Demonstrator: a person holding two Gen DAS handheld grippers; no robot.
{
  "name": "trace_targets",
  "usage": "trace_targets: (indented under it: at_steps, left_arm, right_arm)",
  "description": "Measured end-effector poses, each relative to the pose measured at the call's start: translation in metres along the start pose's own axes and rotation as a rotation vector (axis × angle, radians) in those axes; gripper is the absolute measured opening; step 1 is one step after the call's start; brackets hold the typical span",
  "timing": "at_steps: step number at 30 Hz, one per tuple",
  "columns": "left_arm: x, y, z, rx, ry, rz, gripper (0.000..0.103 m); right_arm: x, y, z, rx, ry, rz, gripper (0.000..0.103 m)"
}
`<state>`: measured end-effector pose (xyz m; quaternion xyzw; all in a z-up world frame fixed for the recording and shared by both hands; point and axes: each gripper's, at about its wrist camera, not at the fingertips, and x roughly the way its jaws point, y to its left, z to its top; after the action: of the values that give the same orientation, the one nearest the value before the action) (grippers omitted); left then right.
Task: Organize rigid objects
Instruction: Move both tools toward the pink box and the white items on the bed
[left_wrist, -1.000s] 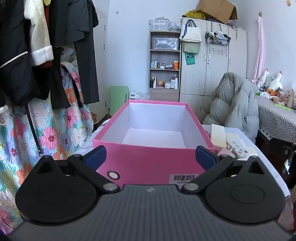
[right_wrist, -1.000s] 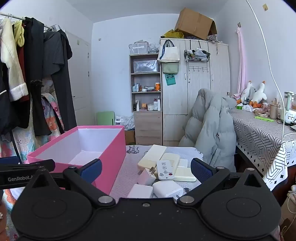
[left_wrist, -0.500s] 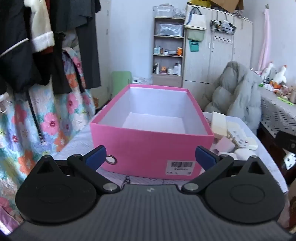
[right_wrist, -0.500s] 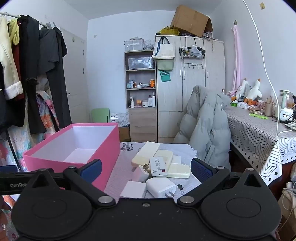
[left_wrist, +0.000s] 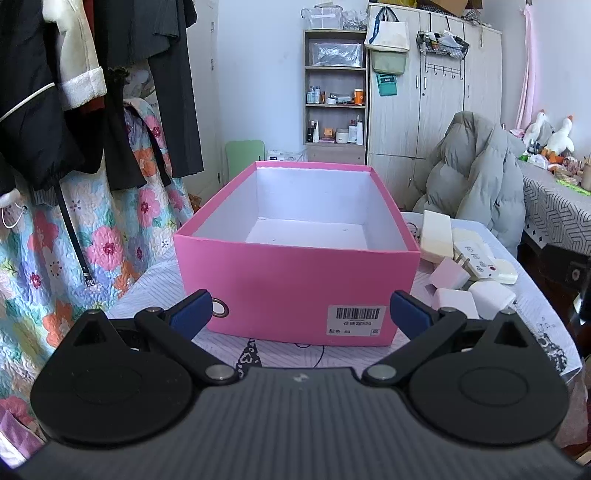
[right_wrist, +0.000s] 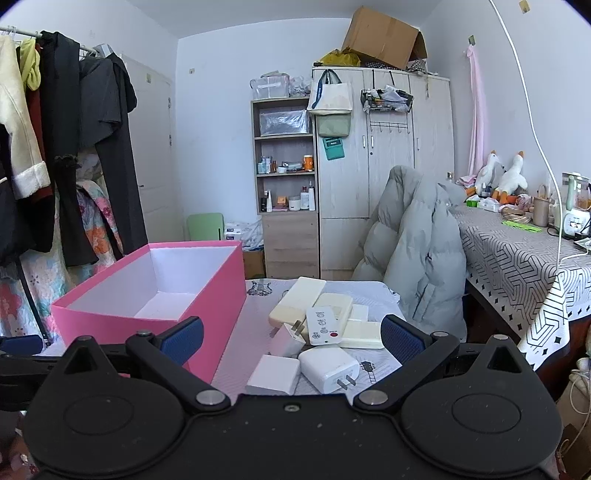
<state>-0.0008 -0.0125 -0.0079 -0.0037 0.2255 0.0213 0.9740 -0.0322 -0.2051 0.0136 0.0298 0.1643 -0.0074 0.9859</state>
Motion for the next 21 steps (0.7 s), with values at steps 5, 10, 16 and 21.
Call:
trace_targets:
  at_steps: [5, 10, 16, 21]
  left_arm:
    - [-0.002, 0.003, 0.002, -0.023, -0.004, -0.002, 0.103]
    - [-0.005, -0.002, 0.003, -0.026, -0.001, -0.005, 0.103]
    - [-0.008, -0.022, 0.000, -0.020, -0.001, -0.028, 0.103]
    - [-0.010, -0.039, -0.001, 0.002, 0.003, -0.048, 0.103]
  right_arm:
    - [0.001, -0.005, -0.001, 0.013, 0.015, -0.012, 0.103]
    - [0.001, -0.011, -0.003, 0.008, 0.033, -0.037, 0.103]
    - [0.002, -0.031, -0.004, 0.042, 0.043, -0.067, 0.103]
    - [0.000, -0.042, -0.005, 0.023, 0.039, -0.085, 0.103]
